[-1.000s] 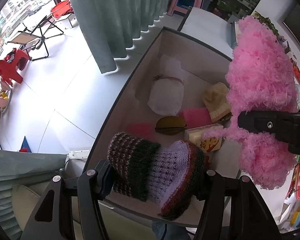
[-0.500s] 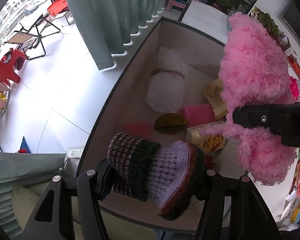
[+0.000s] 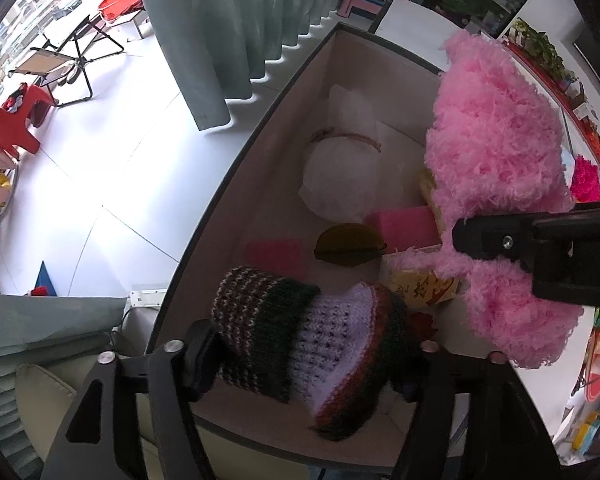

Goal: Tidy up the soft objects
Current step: 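Open both tools to drop the hat and pink fluffy item into the box, then move both tools back toward the pink-black and peach knitted hats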

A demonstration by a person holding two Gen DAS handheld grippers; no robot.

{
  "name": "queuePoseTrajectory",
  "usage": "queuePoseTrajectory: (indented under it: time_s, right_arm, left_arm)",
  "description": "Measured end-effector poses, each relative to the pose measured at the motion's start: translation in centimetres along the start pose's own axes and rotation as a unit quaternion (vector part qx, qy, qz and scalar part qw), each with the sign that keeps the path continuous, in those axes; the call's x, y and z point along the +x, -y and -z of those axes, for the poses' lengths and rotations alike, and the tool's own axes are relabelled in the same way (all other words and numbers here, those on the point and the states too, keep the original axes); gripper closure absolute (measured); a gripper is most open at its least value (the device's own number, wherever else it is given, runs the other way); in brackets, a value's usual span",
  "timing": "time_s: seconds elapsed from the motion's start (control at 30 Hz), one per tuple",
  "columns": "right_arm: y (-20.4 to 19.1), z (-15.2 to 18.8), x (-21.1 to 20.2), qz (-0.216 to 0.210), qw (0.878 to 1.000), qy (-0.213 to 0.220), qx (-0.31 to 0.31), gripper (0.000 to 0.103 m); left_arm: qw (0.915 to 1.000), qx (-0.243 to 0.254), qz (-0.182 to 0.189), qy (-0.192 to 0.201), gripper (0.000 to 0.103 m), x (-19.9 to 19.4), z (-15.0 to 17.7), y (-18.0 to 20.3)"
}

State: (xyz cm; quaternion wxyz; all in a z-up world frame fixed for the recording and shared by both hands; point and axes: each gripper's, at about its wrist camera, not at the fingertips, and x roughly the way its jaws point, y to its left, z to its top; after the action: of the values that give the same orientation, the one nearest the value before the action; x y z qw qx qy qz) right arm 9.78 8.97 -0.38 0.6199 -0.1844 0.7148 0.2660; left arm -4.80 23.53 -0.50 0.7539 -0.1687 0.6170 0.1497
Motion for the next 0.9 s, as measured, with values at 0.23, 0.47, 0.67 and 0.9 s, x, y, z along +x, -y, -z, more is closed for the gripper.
queuePoseTrajectory:
  time_s: [0.23, 0.47, 0.67, 0.9]
  right_arm:
    - [0.0, 0.5, -0.4, 0.020, 1.000, 0.017, -0.016, 0.017]
    - [0.7, 1.4, -2.1, 0.000, 0.998, 0.066, -0.009, 0.000]
    - [1.9, 2.6, -3.2, 0.000, 0.996, 0.089, 0.006, 0.000]
    - [2.7, 3.7, -3.9, -0.015, 0.997, 0.080, 0.007, 0.000]
  left_arm:
    - [1.0000, 0.002, -0.008, 0.001, 0.001, -0.5, 0.3, 0.5]
    - [0.9999, 0.013, 0.001, -0.001, 0.001, -1.4, 0.3, 1.2]
    - [0.9992, 0.027, -0.023, -0.022, 0.001, -1.3, 0.8, 1.6]
    - [0.9974, 0.039, -0.052, -0.032, 0.001, -1.7, 1.9, 2.4]
